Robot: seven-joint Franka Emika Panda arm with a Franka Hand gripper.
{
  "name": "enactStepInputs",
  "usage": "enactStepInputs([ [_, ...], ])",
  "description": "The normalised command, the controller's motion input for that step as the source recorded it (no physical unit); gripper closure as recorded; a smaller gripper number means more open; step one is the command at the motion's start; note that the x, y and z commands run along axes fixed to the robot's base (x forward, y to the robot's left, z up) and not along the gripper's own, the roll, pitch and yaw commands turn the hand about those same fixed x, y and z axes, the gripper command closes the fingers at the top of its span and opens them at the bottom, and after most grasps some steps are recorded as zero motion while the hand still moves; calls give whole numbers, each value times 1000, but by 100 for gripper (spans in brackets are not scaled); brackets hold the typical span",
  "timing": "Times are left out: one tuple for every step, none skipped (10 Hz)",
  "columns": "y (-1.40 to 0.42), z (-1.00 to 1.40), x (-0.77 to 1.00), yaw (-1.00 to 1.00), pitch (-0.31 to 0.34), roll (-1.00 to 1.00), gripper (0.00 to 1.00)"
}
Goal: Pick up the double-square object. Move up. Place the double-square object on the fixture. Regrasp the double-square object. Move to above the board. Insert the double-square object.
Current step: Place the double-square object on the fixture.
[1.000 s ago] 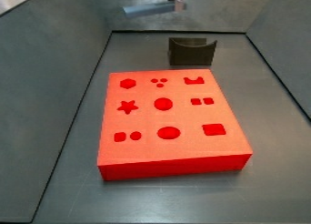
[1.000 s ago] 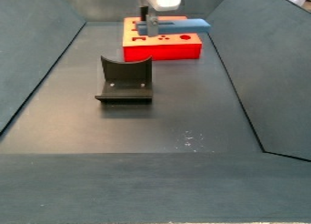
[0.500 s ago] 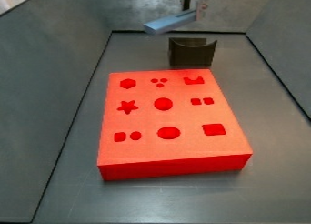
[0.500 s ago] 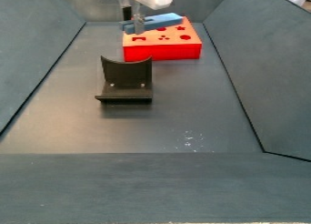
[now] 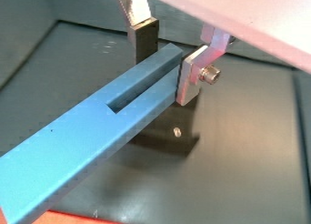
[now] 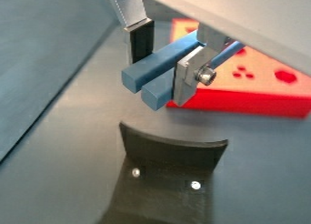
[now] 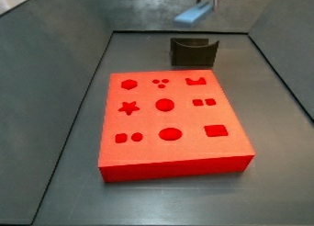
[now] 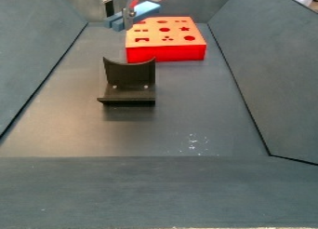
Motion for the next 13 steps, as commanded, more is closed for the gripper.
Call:
enactStepInputs([
  [914, 313, -253, 1000, 113, -672, 100],
  [606, 197, -165, 1000, 140, -705, 100],
  [380, 104, -90, 1000, 187, -737, 100],
  [161, 53, -29, 1000, 260, -781, 100],
  [58, 33, 2, 1000, 410, -813, 100],
  [40, 24, 10, 872, 465, -752, 100],
  [35, 10, 42, 500, 508, -542, 100],
  [37, 4, 76, 214, 525, -378, 100],
  [41, -3, 96, 53, 503, -289, 100],
  [44, -10, 103, -74, 422, -219, 100],
  [46, -6, 95, -109, 377, -188, 100],
  [38, 5, 83, -149, 271, -117, 100],
  [35, 7, 81, -154, 237, -95, 100],
])
